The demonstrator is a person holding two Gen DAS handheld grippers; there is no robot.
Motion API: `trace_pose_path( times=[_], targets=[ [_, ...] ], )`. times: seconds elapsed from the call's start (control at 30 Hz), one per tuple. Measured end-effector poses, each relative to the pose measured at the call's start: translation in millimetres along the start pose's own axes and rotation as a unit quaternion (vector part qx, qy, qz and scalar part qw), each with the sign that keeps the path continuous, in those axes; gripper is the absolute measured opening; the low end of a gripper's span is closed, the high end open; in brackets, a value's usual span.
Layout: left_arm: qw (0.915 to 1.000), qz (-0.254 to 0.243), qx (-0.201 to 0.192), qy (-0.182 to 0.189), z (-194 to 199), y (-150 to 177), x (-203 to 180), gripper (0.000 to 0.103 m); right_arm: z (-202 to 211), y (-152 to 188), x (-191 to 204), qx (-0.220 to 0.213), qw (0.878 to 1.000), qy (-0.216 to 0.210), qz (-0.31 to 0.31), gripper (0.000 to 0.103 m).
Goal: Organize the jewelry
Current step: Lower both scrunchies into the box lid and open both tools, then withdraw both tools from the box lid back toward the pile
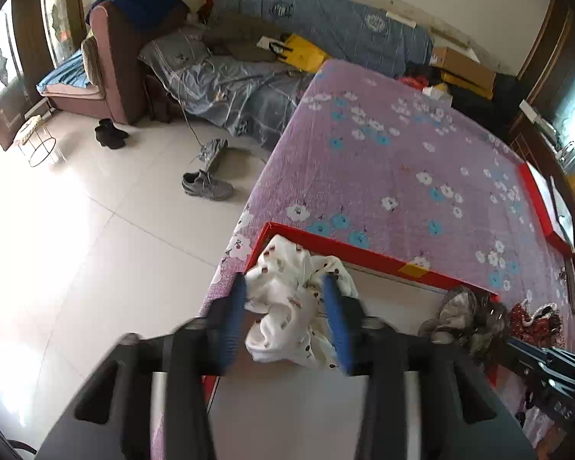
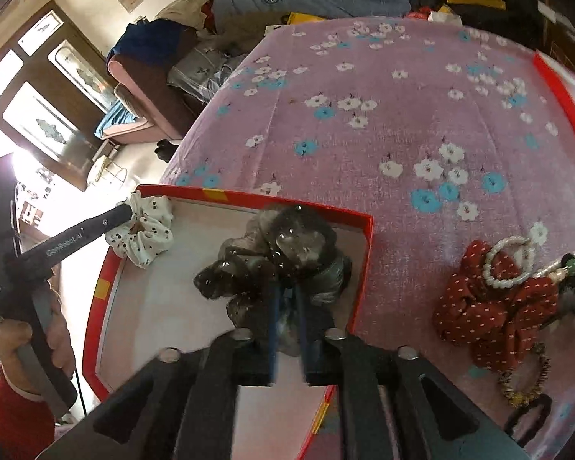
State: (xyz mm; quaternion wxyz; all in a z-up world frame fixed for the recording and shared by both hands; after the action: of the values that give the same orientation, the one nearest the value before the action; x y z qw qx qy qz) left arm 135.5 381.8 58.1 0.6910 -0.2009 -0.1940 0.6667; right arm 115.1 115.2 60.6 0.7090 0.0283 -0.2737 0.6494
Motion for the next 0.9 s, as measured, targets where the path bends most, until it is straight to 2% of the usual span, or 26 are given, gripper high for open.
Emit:
trace_pose_path(
  times=[0.03,0.1,0.23,0.43,0.5,0.57,0.63,0.83,0.9],
  targets=[
    [1.0,0.001,-0.005,-0.001,6,2,-1,0.05,6,1,2,-0.008,1.0,0.002,0.007,0.041],
    [1.0,0.004,-0.006,0.0,14,5,-3,0.05,19,5,5,-0.025,0.999,0.004,0.019,0.047],
    [0.9996,0.008,-0.023,-0.016,45,17,-7,0.05,42,11,11,-0.045,0.999,-0.009,0.03,0.047],
    [0.9955,0.001,-0.036,-0.088,105,41,-18,0.05,94,3,39,-0.088,0.992,-0.066,0.064,0.047],
    [0.9935,0.009,-0.043,-0.105,126,52,-25,0.054,119,5,46,-0.11,0.987,-0.086,0.078,0.047],
    [0.9921,0.017,-0.054,-0.112,146,65,-35,0.059,144,15,47,-0.133,0.982,-0.102,0.091,0.058],
    [0.991,0.024,-0.062,-0.116,160,78,-52,0.061,162,27,37,-0.15,0.978,-0.109,0.098,0.077],
    [0.9932,0.039,-0.066,-0.088,173,103,-110,0.061,188,69,-39,-0.19,0.977,-0.061,0.079,0.083],
    [0.994,0.042,-0.067,-0.075,172,109,-130,0.061,190,77,-81,-0.203,0.977,-0.033,0.055,0.084]
  ],
)
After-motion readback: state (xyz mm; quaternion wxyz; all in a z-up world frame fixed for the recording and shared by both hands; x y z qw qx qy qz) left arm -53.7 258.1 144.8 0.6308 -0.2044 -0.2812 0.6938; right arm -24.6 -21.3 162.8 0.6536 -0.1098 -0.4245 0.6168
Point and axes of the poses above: each gripper's, at about its wrist camera, not at the fingertips, and z roughly against the way its jaws point, x to its left, y to its underside, the point moved 2 cm from there along -z, roughly the way its jaws point, and after that the axes turned 15 degrees about -z, right-handed, at the moved point
